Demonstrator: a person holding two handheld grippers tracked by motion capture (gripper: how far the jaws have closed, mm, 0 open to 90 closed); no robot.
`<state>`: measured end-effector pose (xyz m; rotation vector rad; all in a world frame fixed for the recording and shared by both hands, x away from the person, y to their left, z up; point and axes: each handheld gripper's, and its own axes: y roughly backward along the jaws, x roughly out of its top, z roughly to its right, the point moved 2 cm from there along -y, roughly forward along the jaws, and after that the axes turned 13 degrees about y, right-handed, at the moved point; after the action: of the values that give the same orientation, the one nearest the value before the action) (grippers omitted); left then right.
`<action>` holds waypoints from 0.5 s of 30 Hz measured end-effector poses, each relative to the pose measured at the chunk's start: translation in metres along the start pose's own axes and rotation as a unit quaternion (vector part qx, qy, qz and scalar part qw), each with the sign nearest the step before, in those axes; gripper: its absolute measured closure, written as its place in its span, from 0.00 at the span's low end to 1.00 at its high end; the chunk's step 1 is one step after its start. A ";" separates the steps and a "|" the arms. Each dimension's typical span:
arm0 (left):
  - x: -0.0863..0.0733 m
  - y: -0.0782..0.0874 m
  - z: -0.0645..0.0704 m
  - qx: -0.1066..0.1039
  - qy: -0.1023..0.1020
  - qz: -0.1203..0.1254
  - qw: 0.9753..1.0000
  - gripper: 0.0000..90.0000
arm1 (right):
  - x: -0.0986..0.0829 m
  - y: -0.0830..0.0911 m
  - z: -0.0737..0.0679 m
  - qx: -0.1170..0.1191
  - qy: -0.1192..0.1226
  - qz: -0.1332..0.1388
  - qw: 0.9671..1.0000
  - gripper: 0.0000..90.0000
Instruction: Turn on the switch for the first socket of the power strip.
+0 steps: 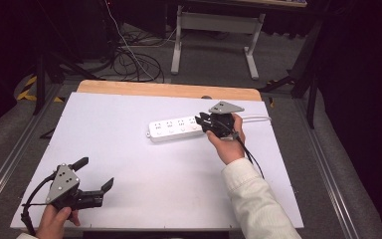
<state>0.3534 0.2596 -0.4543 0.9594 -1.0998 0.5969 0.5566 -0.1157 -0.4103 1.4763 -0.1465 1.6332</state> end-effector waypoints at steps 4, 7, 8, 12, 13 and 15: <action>0.000 0.001 0.000 -0.001 -0.001 0.001 1.000 0.03 | 0.006 0.015 -0.002 0.006 -0.002 0.016 1.000 0.65; 0.000 0.000 0.000 -0.001 0.000 0.001 1.000 0.03 | 0.010 0.029 -0.004 0.012 -0.002 0.022 1.000 0.57; 0.000 0.000 0.001 0.000 -0.001 0.000 1.000 0.03 | 0.011 0.033 -0.005 0.015 -0.001 0.024 1.000 0.55; 0.000 0.000 0.001 0.000 -0.001 0.000 1.000 0.04 | 0.012 0.048 -0.011 0.024 0.005 0.024 0.999 0.47; 0.000 0.000 0.001 0.001 -0.001 0.000 1.000 0.03 | 0.012 0.052 -0.013 0.027 0.007 0.025 0.999 0.46; 0.000 0.000 0.001 0.000 -0.001 0.000 1.000 0.03 | 0.011 0.058 -0.017 0.030 0.007 0.027 0.999 0.44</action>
<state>0.3530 0.2586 -0.4541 0.9606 -1.1003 0.5963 0.5071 -0.1337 -0.3788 1.5167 -0.1309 1.7046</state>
